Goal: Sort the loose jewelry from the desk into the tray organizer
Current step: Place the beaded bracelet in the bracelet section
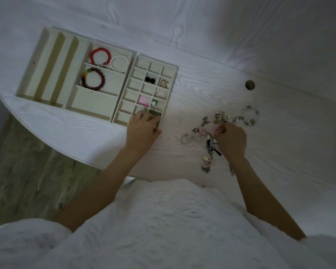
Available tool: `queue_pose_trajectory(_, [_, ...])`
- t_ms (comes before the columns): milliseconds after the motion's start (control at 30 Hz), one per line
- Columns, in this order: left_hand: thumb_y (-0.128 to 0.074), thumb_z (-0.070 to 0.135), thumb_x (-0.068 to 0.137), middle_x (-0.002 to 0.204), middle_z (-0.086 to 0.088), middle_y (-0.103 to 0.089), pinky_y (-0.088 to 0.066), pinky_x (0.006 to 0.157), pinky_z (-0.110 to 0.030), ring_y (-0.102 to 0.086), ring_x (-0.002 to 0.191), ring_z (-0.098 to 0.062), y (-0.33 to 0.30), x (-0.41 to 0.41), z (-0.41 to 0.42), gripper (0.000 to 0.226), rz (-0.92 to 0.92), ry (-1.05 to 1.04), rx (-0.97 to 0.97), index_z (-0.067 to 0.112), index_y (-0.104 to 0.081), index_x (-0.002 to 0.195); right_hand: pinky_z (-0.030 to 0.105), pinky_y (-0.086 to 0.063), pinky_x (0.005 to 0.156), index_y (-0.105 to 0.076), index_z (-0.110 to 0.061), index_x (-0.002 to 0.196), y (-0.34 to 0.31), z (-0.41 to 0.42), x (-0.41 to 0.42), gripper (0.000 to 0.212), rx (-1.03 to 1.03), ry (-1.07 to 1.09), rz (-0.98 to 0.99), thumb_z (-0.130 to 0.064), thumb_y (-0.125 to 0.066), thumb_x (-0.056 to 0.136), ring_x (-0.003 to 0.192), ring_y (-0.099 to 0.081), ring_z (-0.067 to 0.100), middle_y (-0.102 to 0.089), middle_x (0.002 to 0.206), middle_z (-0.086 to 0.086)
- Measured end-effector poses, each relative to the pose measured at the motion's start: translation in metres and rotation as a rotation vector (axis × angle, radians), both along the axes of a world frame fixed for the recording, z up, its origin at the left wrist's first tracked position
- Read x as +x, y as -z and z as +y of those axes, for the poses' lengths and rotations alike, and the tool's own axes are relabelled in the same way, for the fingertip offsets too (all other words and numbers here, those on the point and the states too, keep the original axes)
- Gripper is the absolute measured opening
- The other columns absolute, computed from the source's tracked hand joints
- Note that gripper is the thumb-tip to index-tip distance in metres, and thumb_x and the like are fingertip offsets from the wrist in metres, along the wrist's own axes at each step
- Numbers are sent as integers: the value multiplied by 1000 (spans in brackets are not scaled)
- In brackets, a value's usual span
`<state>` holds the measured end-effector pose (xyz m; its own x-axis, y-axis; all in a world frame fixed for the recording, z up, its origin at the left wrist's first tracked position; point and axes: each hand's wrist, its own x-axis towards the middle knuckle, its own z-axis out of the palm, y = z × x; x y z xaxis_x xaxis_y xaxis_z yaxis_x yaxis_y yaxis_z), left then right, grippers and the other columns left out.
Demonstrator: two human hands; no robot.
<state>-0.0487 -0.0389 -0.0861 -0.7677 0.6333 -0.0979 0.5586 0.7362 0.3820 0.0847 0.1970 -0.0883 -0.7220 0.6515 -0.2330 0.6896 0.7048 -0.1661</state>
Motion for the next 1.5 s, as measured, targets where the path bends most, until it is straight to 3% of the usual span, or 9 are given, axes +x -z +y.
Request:
queue_pose_trajectory(200, [-77,21,72,95,-11,-66,-44,74,-42,-58,90,-35,7,4,-2,34,58,-5,7,11,-71,103,40,-44,76,-64,-6,91,-5,1,-1,15,-41,0,111,-18,-61,82,84,-57,33,-64,87,14])
queue_pose_trajectory(400, [-73,23,76,95,-9,-65,-43,76,-40,-56,90,-33,11,5,-2,31,97,-19,25,11,-70,104,12,-46,65,-58,-13,90,-34,-8,-2,2,-503,190,509,-12,-61,89,69,-63,8,-65,78,-1])
queue_pose_trajectory(467, [-74,22,76,95,-9,-65,-43,75,-40,-56,89,-33,12,5,-3,31,98,-25,36,11,-70,104,15,-51,67,-64,-17,92,-34,-8,-4,9,-600,203,556,-9,-60,90,66,-66,4,-67,77,-5])
queue_pose_trajectory(700, [-71,22,77,95,-9,-65,-44,75,-39,-56,88,-33,14,5,-4,30,108,-8,87,11,-69,104,24,-47,70,-67,-15,109,-29,-13,-16,21,-314,-53,255,-17,-63,88,74,-61,15,-70,87,5])
queue_pose_trajectory(833, [-56,33,82,96,-8,-65,-44,75,-38,-50,91,-28,20,3,-5,35,141,18,133,10,-70,105,31,-49,62,-69,-12,89,-46,-26,-47,7,-166,-363,334,-15,-64,85,70,-63,20,-70,80,5])
queue_pose_trajectory(1000, [-49,36,87,98,-4,-66,-35,75,-33,-46,95,-23,21,4,-11,37,160,-20,238,13,-71,106,28,-48,64,-64,-10,85,-54,-58,-111,6,-313,-590,364,-10,-59,87,72,-58,13,-66,81,1])
queue_pose_trajectory(1233, [-50,31,93,92,-7,-65,-37,73,-34,-52,84,-27,17,-13,-47,31,178,-316,259,11,-71,104,23,-51,83,-71,-8,96,-31,-84,-180,13,-493,-633,309,-7,-69,83,87,-57,13,-54,109,5])
queue_pose_trajectory(1333, [-49,30,94,94,-8,-66,-40,70,-37,-54,83,-30,17,-23,-60,29,151,-378,221,12,-70,106,16,-47,84,-72,-7,99,-31,-89,-188,16,-508,-621,302,-8,-69,83,89,-55,11,-52,107,2])
queue_pose_trajectory(1500, [-50,24,94,92,-8,-66,-36,69,-36,-53,82,-30,22,-33,-64,27,171,-378,242,14,-69,111,32,-51,77,-66,-6,100,-33,-93,-188,15,-493,-638,253,-4,-56,90,83,-61,16,-67,93,7])
